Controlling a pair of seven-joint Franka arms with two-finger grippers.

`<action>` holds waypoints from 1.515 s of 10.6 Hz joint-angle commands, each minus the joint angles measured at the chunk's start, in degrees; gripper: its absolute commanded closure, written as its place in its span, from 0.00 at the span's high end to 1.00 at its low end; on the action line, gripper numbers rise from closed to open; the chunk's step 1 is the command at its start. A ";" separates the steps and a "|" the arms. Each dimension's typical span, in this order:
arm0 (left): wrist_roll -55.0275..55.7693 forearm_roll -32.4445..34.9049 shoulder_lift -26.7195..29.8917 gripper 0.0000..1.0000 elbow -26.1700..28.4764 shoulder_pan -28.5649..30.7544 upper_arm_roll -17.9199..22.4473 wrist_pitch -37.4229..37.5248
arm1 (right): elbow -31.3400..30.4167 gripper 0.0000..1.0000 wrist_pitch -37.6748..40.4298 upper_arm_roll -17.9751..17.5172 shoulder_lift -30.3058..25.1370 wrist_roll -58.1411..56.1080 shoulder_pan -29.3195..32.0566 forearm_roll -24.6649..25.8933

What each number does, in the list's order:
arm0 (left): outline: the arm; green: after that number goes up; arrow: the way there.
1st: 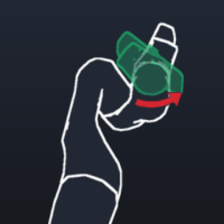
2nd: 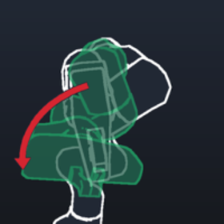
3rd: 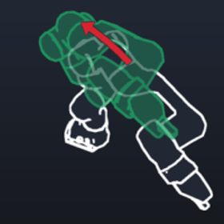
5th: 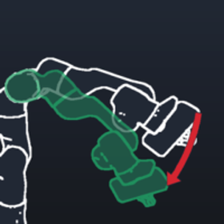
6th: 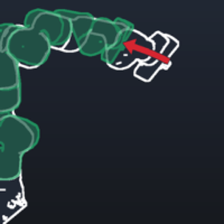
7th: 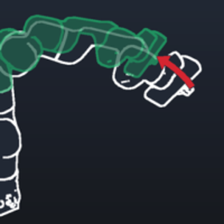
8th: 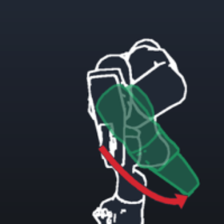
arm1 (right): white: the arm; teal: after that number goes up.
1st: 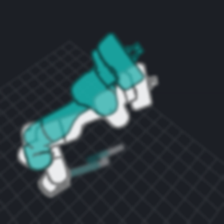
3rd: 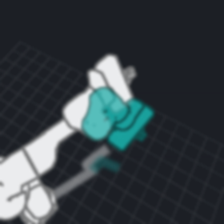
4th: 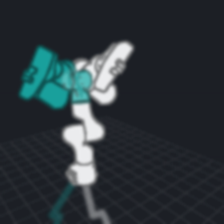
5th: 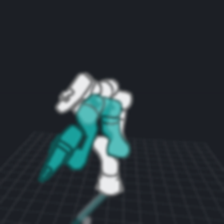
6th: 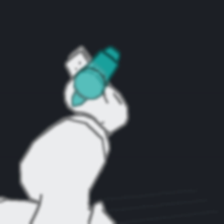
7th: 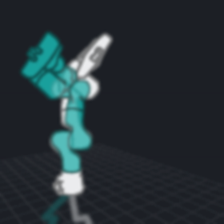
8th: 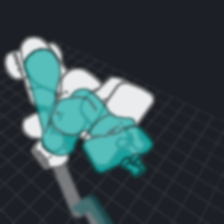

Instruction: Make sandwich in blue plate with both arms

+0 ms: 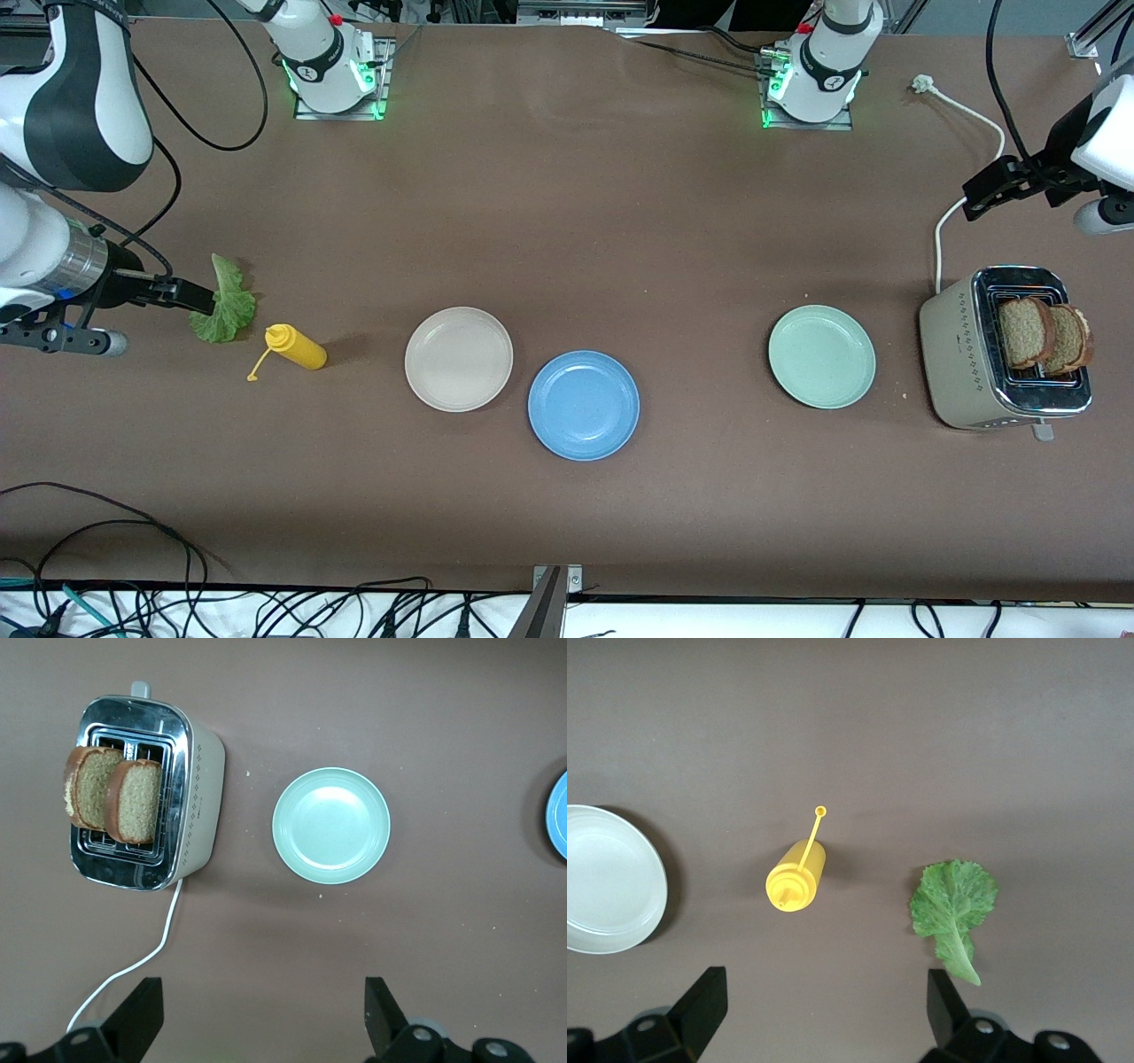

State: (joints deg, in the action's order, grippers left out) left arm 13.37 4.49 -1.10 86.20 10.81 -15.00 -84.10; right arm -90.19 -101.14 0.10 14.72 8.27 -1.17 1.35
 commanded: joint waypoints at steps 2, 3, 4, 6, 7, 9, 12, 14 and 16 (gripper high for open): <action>-0.18 -1.59 0.84 1.00 -0.59 -8.25 8.75 1.31 | -0.60 1.00 -0.37 0.25 -0.75 -0.36 0.20 -1.26; -0.44 -2.11 0.75 1.00 -0.50 -8.52 10.33 1.22 | -0.60 1.00 -0.55 0.25 -0.75 -0.53 0.29 -1.26; -0.53 -2.72 0.75 1.00 -0.42 -9.48 11.30 1.22 | -0.51 1.00 -0.64 0.25 -0.75 -0.79 0.38 -1.26; -0.27 -2.82 0.14 1.00 -1.38 -9.49 11.05 1.31 | -0.34 1.00 -0.64 0.25 -0.66 -0.97 0.64 -1.26; -0.10 -2.82 0.13 1.00 -1.30 -9.49 10.96 1.31 | -0.34 1.00 -0.47 0.25 -0.57 -0.80 0.82 -1.26; -0.09 -2.91 0.13 1.00 -1.38 -9.58 10.96 1.22 | -0.42 1.00 -0.20 0.25 -0.57 -0.36 0.82 -1.26; -0.09 -2.91 0.13 1.00 -1.38 -9.58 10.96 1.22 | -0.51 1.00 0.94 0.34 -0.31 -0.97 1.25 -0.91; -0.09 -2.91 0.13 1.00 -1.38 -9.58 10.87 1.22 | -0.95 1.00 2.69 0.43 -0.13 -3.24 1.87 -0.47; -0.09 -2.82 0.05 1.00 -1.38 -9.58 10.87 1.22 | -0.95 1.00 2.61 0.43 0.04 -3.78 2.22 -0.47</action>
State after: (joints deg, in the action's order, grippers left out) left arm 13.29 3.33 -0.97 86.02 1.74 -4.76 -84.06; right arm -90.58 -99.20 0.60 15.12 6.09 0.44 1.25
